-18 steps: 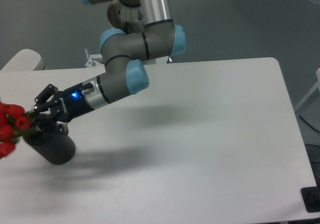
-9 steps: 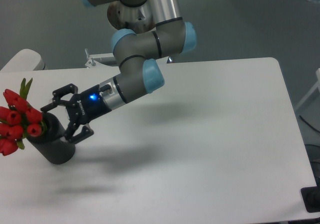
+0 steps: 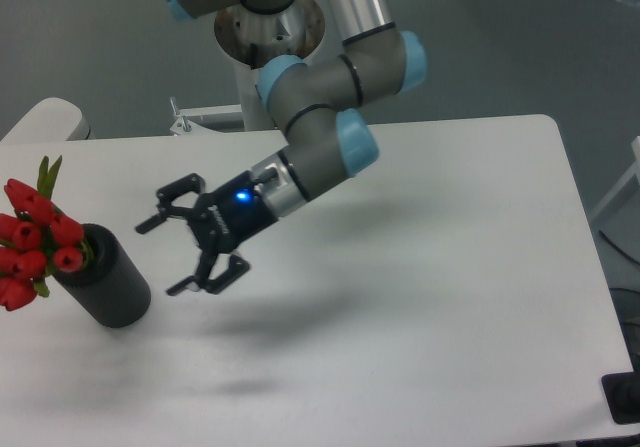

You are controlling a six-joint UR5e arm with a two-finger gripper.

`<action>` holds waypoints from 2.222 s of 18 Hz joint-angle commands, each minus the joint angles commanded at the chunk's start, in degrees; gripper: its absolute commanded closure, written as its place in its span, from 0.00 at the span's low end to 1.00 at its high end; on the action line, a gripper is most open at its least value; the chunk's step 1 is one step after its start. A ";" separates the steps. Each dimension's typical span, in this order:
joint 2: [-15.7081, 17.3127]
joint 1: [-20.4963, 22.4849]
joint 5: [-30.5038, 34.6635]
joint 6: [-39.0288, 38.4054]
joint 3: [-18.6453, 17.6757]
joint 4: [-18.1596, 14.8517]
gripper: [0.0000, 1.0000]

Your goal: Insert the flowers into the vase

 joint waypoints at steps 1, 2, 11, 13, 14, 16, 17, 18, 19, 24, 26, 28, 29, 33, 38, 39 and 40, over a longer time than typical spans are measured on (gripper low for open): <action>-0.53 0.79 2.37 0.00 1.05 -0.09 0.00; -1.14 1.41 5.09 -0.09 2.19 -0.17 0.00; -7.56 2.47 27.59 -0.70 14.85 -0.88 0.00; -8.53 2.47 31.47 -0.53 16.61 -1.31 0.00; -9.05 2.47 33.31 -0.53 17.66 -2.28 0.00; -9.58 2.38 37.53 -0.53 19.69 -5.08 0.00; -9.85 2.21 39.46 -0.44 20.65 -6.58 0.00; -10.11 2.03 41.31 -0.44 21.53 -7.98 0.00; -10.37 1.86 43.07 -0.44 22.59 -9.22 0.00; -11.61 1.24 50.02 0.26 26.37 -13.97 0.00; -12.39 0.63 52.65 0.26 27.69 -14.94 0.00; -13.27 0.28 55.03 0.26 29.01 -15.64 0.00; -13.71 0.01 56.52 0.35 29.36 -15.64 0.00; -15.03 -0.61 61.98 0.44 30.24 -16.26 0.00; -16.62 -1.40 68.38 4.89 31.03 -17.48 0.00; -16.70 -1.75 70.31 7.53 31.12 -18.10 0.00; -16.88 -1.92 71.46 8.78 30.95 -18.19 0.00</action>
